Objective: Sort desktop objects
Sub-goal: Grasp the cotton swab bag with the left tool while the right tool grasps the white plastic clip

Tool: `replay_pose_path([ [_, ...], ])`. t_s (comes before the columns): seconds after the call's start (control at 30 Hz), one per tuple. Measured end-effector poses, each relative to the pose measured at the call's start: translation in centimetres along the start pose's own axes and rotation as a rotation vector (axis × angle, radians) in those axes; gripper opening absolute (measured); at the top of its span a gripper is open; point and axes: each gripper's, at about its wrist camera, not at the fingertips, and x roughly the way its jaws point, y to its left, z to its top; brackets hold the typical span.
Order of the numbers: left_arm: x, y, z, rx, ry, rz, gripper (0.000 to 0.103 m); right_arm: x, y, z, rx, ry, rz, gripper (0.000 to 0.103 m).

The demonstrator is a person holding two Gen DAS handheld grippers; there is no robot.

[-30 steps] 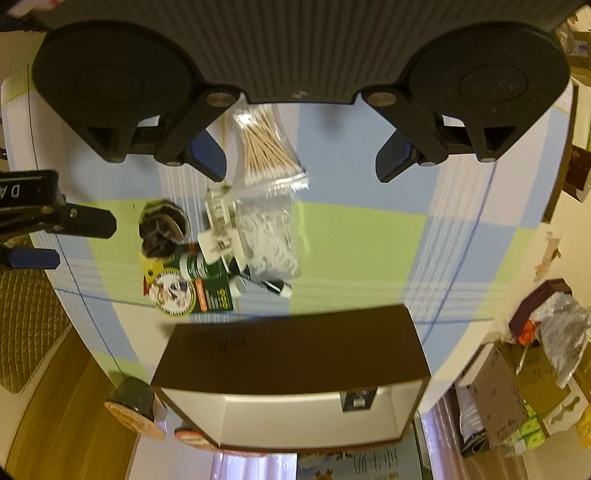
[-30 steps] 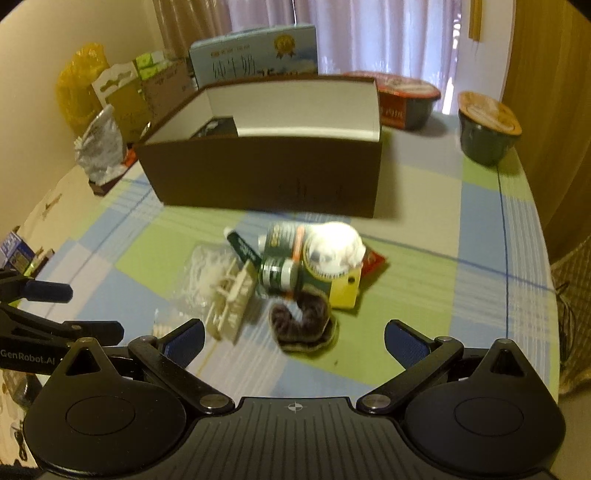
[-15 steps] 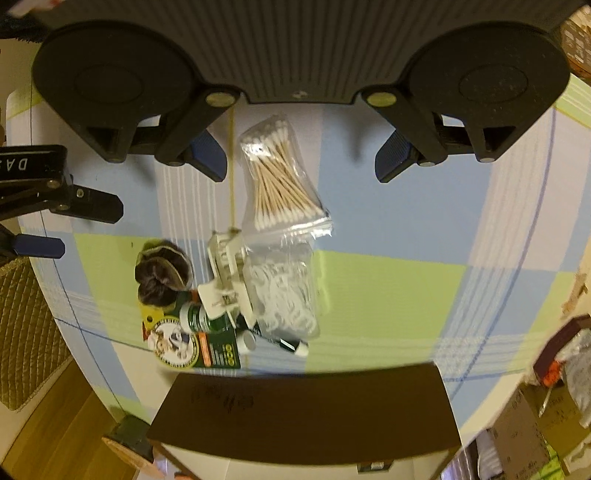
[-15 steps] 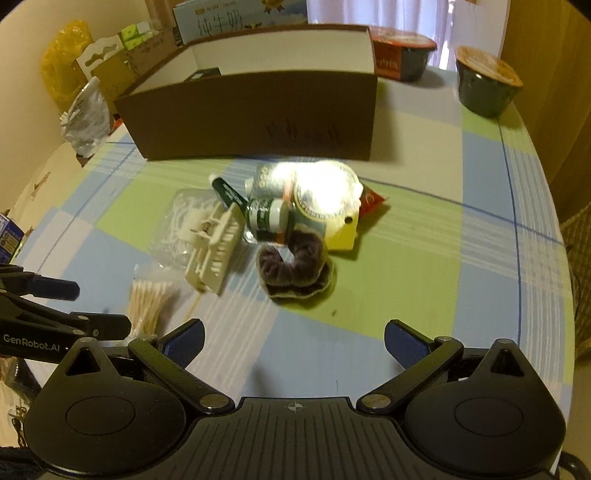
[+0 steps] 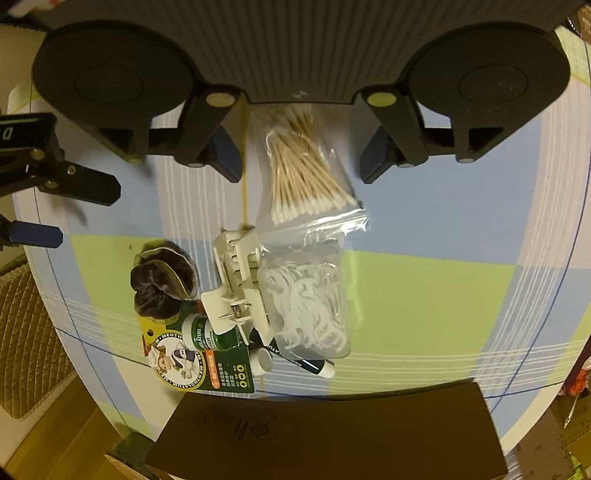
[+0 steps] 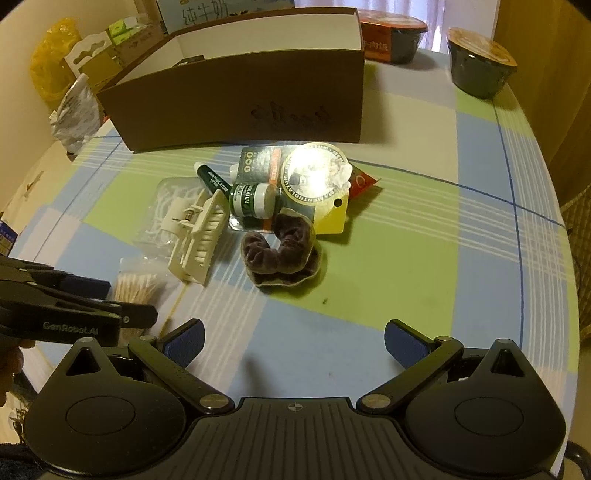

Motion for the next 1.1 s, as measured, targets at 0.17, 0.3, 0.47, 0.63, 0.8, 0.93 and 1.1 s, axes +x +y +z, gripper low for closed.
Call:
replay_pose_path([
  [0.17,0.4,0.3,0.3,0.012,-0.005,-0.004,0.056,0.2,0.0,0.2,0.009,-0.002,0.003,0.101],
  [0.3,0.2,0.8,0.3,0.029,-0.023,-0.005,0.039,0.2,0.4,0.4,0.008,-0.015,0.012,0.101],
  [0.47,-0.2,2.0,-0.2,0.018,-0.044,0.02,0.031,0.3,1.6,1.0,-0.003,-0.05,0.04,0.101],
  [0.63,-0.9,4.6,-0.3,-0.02,-0.056,0.07,0.03,0.4,3.5,2.0,-0.029,-0.108,0.064,0.093],
  [0.8,-1.3,7.3,0.4,-0.081,-0.065,0.096,0.03,1.3,4.8,3.2,-0.015,-0.122,0.099,0.077],
  [0.93,-1.1,8.4,1.1,-0.096,-0.07,0.107,0.03,2.5,5.6,4.4,0.002,-0.111,0.11,0.066],
  [1.1,-0.8,8.8,1.7,-0.09,-0.074,0.102,0.03,4.1,6.3,5.4,0.016,-0.086,0.117,0.061],
])
